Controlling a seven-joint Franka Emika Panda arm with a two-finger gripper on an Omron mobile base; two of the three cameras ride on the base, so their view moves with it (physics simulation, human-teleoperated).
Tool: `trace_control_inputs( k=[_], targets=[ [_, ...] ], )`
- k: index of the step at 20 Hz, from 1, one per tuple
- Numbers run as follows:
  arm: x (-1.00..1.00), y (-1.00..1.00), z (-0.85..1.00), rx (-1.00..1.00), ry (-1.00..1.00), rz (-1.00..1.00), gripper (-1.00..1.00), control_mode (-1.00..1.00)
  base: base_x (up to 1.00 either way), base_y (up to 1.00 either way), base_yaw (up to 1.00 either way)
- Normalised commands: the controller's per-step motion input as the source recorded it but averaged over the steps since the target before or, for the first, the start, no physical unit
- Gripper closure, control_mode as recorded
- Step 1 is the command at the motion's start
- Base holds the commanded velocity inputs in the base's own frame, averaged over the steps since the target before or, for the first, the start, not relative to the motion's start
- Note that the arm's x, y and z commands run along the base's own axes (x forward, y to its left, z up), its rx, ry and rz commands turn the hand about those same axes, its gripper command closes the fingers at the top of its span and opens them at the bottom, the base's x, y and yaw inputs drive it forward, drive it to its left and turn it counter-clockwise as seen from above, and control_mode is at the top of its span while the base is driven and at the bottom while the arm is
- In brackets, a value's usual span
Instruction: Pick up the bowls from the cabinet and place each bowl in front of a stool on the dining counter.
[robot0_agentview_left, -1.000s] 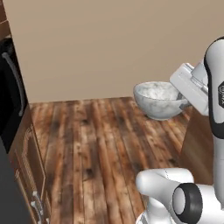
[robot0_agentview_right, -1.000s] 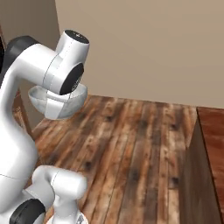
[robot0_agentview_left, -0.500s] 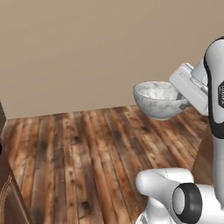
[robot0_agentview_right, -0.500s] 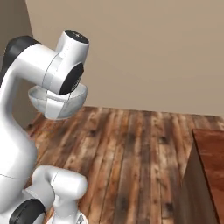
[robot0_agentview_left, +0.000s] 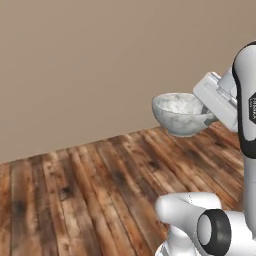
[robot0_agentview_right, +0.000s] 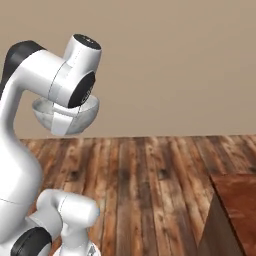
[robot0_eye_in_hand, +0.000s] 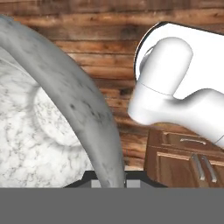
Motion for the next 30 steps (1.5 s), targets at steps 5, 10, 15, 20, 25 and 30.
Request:
trace_control_inputs(
  k=[5, 10, 15, 20, 25, 30],
  targets=[
    [0.0, 0.0, 0.0, 0.0, 0.0, 0.0, 1.0, 1.0, 1.0, 0.74, -0.48],
    [0.0, 0.0, 0.0, 0.0, 0.0, 0.0, 1.0, 1.0, 1.0, 0.93, -0.57],
    [0.0, 0.0, 0.0, 0.0, 0.0, 0.0, 1.0, 1.0, 1.0, 0.92, -0.59],
    [0.0, 0.0, 0.0, 0.0, 0.0, 0.0, 1.0, 1.0, 1.0, 0.91, -0.6],
    [0.0, 0.0, 0.0, 0.0, 0.0, 0.0, 1.0, 1.0, 1.0, 0.86, -0.57],
    [0.0, 0.0, 0.0, 0.0, 0.0, 0.0, 1.0, 1.0, 1.0, 0.76, -0.57]
  ],
)
